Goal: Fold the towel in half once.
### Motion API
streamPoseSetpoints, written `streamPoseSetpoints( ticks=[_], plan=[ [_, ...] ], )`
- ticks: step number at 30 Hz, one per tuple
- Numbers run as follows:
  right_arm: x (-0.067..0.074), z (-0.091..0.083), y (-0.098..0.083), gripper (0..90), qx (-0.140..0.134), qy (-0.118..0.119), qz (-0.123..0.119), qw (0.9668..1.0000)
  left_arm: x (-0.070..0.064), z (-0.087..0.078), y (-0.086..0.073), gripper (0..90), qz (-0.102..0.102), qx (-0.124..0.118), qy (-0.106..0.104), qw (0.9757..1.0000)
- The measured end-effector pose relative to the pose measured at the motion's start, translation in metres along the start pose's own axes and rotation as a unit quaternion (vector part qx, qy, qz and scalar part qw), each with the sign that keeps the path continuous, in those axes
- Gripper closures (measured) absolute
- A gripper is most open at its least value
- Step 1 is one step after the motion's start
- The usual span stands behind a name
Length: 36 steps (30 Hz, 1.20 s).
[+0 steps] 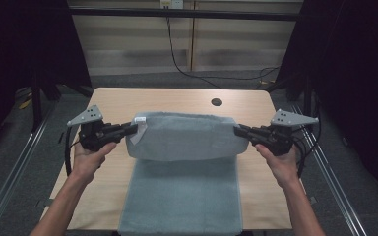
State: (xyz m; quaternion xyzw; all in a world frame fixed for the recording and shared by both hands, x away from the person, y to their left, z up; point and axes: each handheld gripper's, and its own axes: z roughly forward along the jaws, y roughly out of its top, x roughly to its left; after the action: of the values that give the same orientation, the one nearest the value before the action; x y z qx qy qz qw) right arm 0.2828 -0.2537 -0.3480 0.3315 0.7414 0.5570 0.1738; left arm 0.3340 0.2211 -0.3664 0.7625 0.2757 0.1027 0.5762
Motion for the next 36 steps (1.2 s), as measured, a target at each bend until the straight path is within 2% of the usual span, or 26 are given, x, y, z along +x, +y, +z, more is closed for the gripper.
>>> streamPoseSetpoints(
  ticks=[6,13,16,18,20,22,25,27,29,30,31,34,36],
  plan=[
    [0.014,-0.005,-0.020,86.2,0.018,0.009,0.002,0.9998,-0.012,-0.009,-0.025,83.5,-0.008,0.023,-0.010,0.9997],
    [0.032,-0.008,-0.048,86.2,0.040,0.017,0.011,0.9990,-0.031,-0.022,-0.049,83.6,-0.008,0.038,-0.005,0.9992],
    [0.042,-0.011,-0.059,86.2,0.053,0.019,0.009,0.9984,-0.034,-0.025,-0.058,83.6,-0.019,0.050,-0.010,0.9985],
    [0.046,-0.011,-0.068,86.2,0.068,0.020,0.009,0.9975,-0.036,-0.022,-0.069,83.6,-0.034,0.062,-0.012,0.9974],
    [0.049,-0.010,-0.081,86.2,0.082,0.017,0.017,0.9963,-0.039,-0.017,-0.083,83.6,-0.038,0.085,-0.013,0.9956],
    [0.048,-0.006,-0.098,86.2,0.100,0.017,0.030,0.9944,-0.041,-0.011,-0.098,83.6,-0.038,0.119,-0.010,0.9921],
    [0.047,0.001,-0.120,86.2,0.124,0.018,0.046,0.9911,-0.041,-0.007,-0.112,83.6,-0.052,0.138,-0.012,0.9891],
    [0.048,0.008,-0.132,86.2,0.154,0.015,0.045,0.9870,-0.042,-0.002,-0.119,83.6,-0.052,0.155,-0.010,0.9865],
    [0.048,0.014,-0.139,86.1,0.176,0.012,0.043,0.9834,-0.044,0.004,-0.127,83.7,-0.054,0.181,-0.010,0.9819],
    [0.047,0.016,-0.141,86.1,0.183,0.010,0.043,0.9821,-0.045,0.007,-0.129,83.6,-0.043,0.196,-0.001,0.9798],
    [0.046,0.018,-0.142,86.1,0.189,0.010,0.041,0.9811,-0.045,0.009,-0.129,83.6,-0.043,0.204,0.000,0.9781],
    [0.045,0.024,-0.147,86.2,0.204,0.007,0.039,0.9782,-0.043,0.016,-0.133,83.6,-0.041,0.221,0.002,0.9745],
    [0.044,0.027,-0.150,86.2,0.214,0.007,0.036,0.9761,-0.040,0.019,-0.137,83.7,-0.047,0.222,-0.005,0.9739]
  ],
)
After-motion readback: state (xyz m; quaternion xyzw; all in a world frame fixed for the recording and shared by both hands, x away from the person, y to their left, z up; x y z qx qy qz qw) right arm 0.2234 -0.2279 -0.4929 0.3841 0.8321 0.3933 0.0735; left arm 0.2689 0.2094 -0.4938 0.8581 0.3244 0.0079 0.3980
